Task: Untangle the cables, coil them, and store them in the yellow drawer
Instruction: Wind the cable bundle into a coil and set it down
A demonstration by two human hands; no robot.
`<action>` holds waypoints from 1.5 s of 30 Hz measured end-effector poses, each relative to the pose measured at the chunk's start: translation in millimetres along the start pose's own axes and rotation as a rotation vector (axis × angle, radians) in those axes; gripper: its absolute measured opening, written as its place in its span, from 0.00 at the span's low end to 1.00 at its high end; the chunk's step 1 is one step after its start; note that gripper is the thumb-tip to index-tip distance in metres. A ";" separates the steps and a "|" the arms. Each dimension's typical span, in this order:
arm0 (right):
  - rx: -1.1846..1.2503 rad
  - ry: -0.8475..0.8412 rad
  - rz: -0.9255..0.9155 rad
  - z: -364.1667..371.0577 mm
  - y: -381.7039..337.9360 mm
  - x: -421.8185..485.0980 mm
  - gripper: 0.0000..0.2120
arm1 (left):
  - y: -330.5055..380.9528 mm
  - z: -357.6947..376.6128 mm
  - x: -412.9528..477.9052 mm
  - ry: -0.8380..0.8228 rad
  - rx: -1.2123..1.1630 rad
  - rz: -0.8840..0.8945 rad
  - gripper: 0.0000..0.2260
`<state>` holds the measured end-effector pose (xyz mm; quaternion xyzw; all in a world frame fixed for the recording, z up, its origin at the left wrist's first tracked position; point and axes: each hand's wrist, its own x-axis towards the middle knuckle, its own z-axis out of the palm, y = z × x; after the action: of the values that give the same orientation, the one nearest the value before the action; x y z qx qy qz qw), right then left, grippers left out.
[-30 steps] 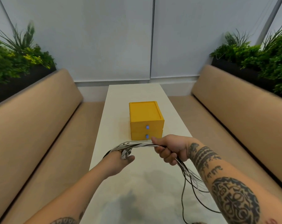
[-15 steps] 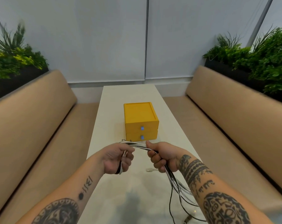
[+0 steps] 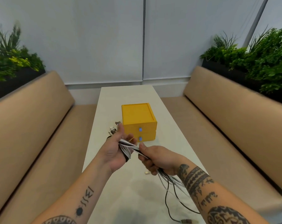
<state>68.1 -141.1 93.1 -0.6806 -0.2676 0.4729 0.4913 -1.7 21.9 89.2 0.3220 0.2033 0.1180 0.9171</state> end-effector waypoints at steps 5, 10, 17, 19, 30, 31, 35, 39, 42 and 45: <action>-0.188 0.135 -0.201 -13.0 1.4 1.1 0.20 | -3.5 13.7 -13.0 -0.138 -0.185 0.063 0.21; -0.223 0.041 -0.326 -9.3 1.3 -2.3 0.30 | -6.1 3.0 -21.1 -0.541 -0.259 -0.150 0.21; -0.412 0.113 -0.332 11.9 -12.5 -21.7 0.56 | -5.1 1.0 -34.5 -0.901 -0.164 -0.152 0.19; -0.441 0.047 -0.328 15.4 -20.6 -27.2 0.52 | -7.5 1.7 -36.9 -0.942 -0.177 -0.188 0.18; -0.344 0.117 -0.406 25.9 -17.4 -23.4 0.25 | -0.6 -13.1 -27.4 -0.821 0.001 -0.250 0.14; -0.343 0.134 -0.407 26.3 -16.2 -22.9 0.24 | 1.4 -13.8 -26.3 -0.741 0.040 -0.242 0.13; -0.510 0.318 -0.394 19.3 -11.8 -19.5 0.24 | 5.5 -11.9 -23.2 -0.292 0.349 -0.067 0.19; -0.717 0.398 -0.394 11.1 -12.1 -16.5 0.18 | -2.9 0.2 -21.2 -0.013 0.376 -0.001 0.16; -0.768 0.399 -0.414 10.9 -10.8 -16.2 0.16 | -9.0 6.6 -21.3 0.083 0.397 0.075 0.18; -0.829 0.415 -0.403 11.3 -6.5 -15.1 0.17 | -16.7 8.9 -19.8 0.209 0.434 0.145 0.17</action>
<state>52.3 -146.5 104.1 -0.8329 -0.4558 0.0776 0.3042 -13.9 -2.5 90.8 0.5110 0.2941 0.1695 0.7897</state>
